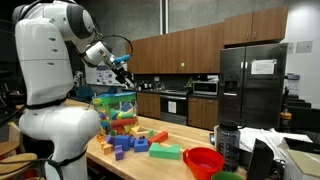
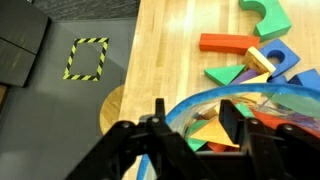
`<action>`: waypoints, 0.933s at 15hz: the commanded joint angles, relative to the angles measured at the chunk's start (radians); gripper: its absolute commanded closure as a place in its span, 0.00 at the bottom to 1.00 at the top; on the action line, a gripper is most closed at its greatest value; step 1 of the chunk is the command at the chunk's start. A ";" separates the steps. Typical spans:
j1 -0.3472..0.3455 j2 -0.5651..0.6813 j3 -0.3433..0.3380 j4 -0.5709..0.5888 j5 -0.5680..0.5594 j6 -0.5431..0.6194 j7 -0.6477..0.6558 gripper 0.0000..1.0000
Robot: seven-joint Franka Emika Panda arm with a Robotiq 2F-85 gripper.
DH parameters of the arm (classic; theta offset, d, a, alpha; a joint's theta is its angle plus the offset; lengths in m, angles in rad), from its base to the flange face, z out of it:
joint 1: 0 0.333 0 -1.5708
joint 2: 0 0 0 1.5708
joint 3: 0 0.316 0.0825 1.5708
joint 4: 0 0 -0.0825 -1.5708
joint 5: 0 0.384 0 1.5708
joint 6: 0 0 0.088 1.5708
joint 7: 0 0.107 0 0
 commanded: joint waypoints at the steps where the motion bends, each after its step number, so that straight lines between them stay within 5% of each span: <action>1: -0.001 0.003 0.002 0.005 0.000 -0.004 0.000 0.40; 3: -0.001 0.003 0.001 0.005 0.000 -0.004 0.000 0.40; 4: 0.001 0.006 0.003 0.002 0.011 -0.005 0.004 0.15; 7: 0.013 0.016 0.015 -0.009 0.075 0.004 0.013 0.04; 14: 0.038 0.031 0.043 -0.030 0.235 0.008 0.041 0.00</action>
